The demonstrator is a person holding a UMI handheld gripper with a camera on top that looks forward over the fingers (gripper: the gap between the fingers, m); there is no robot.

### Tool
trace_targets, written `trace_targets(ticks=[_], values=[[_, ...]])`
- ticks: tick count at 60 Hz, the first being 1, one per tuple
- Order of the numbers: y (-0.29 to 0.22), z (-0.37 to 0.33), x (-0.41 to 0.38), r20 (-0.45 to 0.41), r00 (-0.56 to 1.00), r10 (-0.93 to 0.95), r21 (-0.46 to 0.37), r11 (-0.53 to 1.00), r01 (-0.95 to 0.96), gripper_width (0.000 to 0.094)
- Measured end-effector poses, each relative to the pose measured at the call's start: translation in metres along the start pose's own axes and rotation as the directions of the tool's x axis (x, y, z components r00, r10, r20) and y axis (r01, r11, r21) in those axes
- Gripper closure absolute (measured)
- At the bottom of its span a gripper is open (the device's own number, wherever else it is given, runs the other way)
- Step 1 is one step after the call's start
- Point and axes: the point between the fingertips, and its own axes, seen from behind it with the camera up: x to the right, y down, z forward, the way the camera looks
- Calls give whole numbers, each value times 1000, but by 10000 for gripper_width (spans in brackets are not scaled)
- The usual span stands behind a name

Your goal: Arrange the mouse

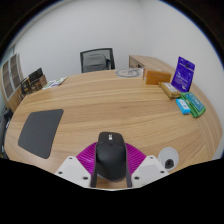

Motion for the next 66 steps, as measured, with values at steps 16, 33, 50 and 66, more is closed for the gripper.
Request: trace_targets(ticks=[16,33,50,66], values=[[-24,-19,-2,-48,999,23,10,1000,-23,617],[-127,-60,-82,-14,996,-86,97,992,87,615],[-145,-54,-240,111,981,-159,139,980,143,616],[-64,11,-312,118,985,-125,25,992,123,617]])
